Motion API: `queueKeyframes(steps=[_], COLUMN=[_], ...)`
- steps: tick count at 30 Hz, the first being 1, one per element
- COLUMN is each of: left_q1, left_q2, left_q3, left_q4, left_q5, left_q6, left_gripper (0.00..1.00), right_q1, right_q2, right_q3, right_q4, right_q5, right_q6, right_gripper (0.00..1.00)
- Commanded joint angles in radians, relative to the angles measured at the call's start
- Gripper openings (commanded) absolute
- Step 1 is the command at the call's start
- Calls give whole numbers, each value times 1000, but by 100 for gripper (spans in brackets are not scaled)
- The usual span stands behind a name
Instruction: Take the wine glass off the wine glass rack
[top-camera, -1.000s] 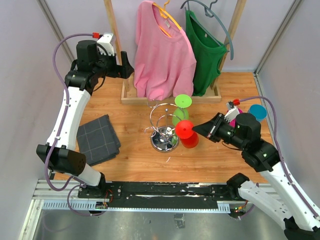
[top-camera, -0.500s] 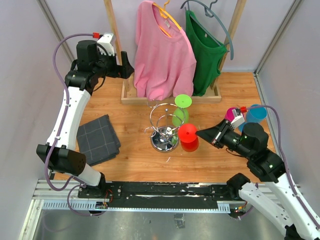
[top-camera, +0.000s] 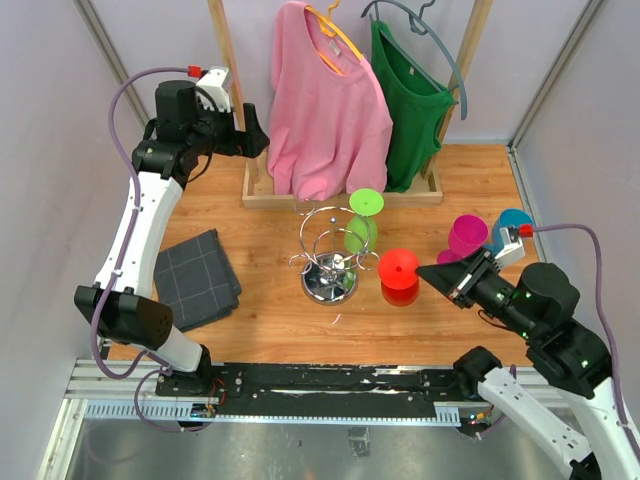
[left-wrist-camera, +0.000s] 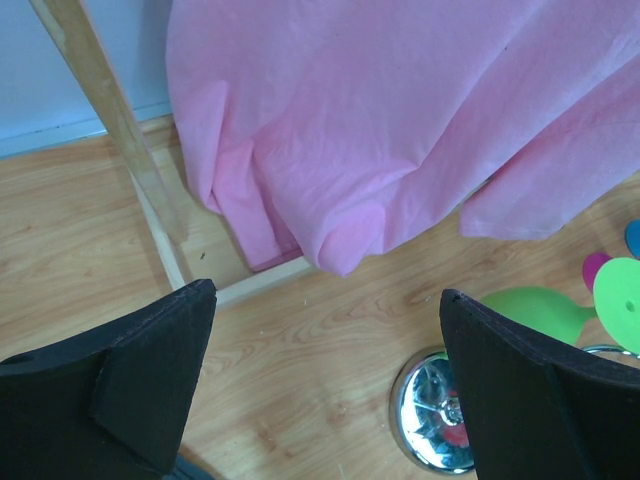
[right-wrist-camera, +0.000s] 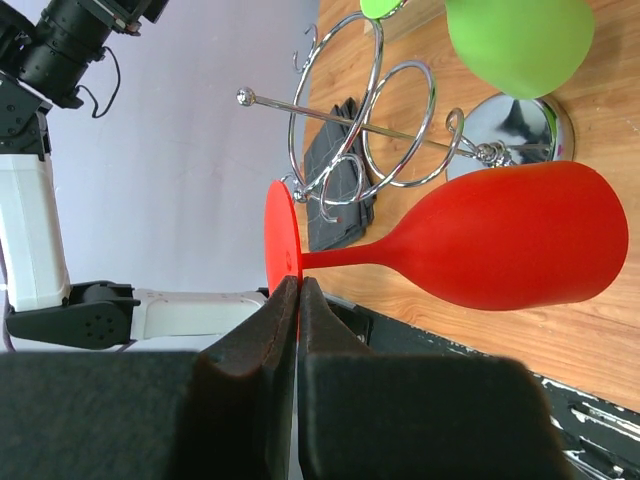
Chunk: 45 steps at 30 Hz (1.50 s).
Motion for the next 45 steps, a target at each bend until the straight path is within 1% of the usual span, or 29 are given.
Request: queueKeyframes(steps=[1, 4, 7, 11, 15, 20, 25, 30, 33, 36, 39, 41, 45], left_q1=[5, 5, 5, 5, 5, 12, 14, 14, 14, 14, 14, 14, 14], left_q2=[6, 1, -4, -10, -24, -88, -140, -135, -127, -119, -121, -135, -170], left_q3=[13, 13, 20, 43, 61, -11, -82, -70, -58, -52, -61, -86, -140], left_q4=[11, 11, 11, 5, -6, 26, 41, 26, 20, 15, 11, 14, 20], left_q5=[19, 21, 17, -2, -28, -72, -92, -88, -90, -108, -132, -145, -153], left_q6=[5, 11, 20, 39, 36, 19, 29, 47, 60, 69, 64, 53, 47], left_gripper=[99, 99, 99, 99, 99, 99, 99, 99, 99, 99, 99, 99, 99], right_q1=[4, 4, 4, 2, -9, -14, -14, -8, 4, 46, 136, 212, 377], right_q2=[-5, 40, 128, 296, 470, 634, 750, 839, 915, 1012, 1079, 1100, 1108], right_q3=[50, 111, 208, 425, 684, 957, 1111, 1224, 1330, 1449, 1491, 1475, 1385], right_q4=[-54, -47, -42, -59, -138, -258, -342, -353, -345, -326, -290, -257, -172], right_q5=[66, 84, 91, 79, 66, 66, 79, 134, 154, 157, 173, 208, 348], right_q6=[-25, -70, -144, -283, -416, -575, -732, -864, -940, -1019, -1097, -1166, -1325], right_gripper=[1, 1, 1, 1, 1, 1, 1, 1, 1, 1, 1, 1, 1])
